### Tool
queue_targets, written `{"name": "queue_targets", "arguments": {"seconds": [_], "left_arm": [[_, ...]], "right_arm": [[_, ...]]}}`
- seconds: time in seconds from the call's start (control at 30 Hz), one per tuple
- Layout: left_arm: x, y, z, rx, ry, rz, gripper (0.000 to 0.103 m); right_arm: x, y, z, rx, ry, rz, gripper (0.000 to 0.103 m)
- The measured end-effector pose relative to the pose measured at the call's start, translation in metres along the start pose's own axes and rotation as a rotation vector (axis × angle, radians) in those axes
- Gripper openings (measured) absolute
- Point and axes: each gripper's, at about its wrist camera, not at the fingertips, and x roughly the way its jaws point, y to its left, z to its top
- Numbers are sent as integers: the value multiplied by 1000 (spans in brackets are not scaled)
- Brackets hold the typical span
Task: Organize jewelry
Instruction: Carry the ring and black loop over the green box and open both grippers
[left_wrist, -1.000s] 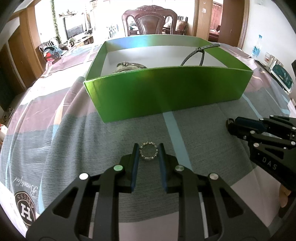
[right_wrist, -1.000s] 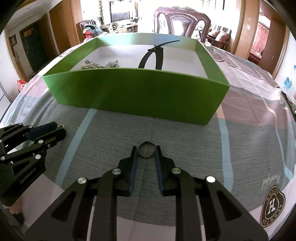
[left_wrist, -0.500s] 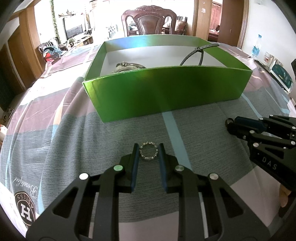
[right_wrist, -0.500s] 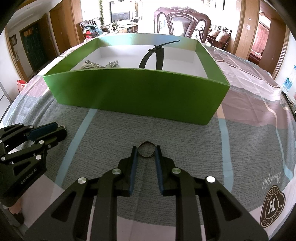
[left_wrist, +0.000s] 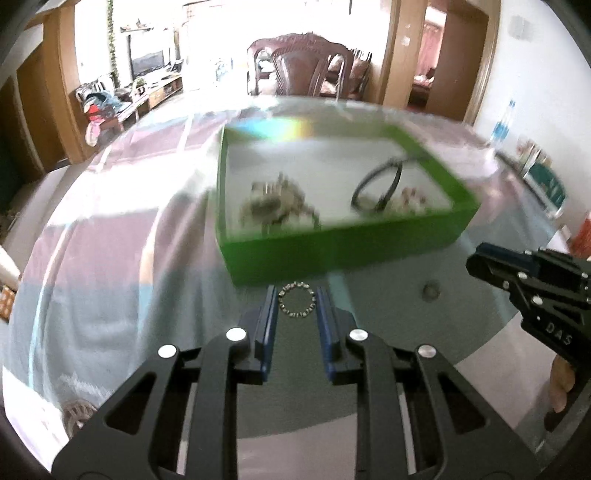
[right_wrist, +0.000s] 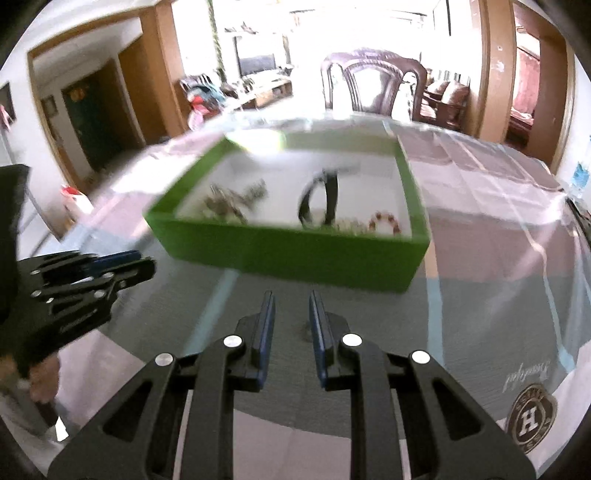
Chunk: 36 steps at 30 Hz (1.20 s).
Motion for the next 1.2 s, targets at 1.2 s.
{"name": "queue_targets", "arguments": {"seconds": [1.2], "left_arm": [[3, 0, 48, 67, -54, 3, 21]], "right_arm": [[17, -7, 34, -62, 73, -31, 21]]}}
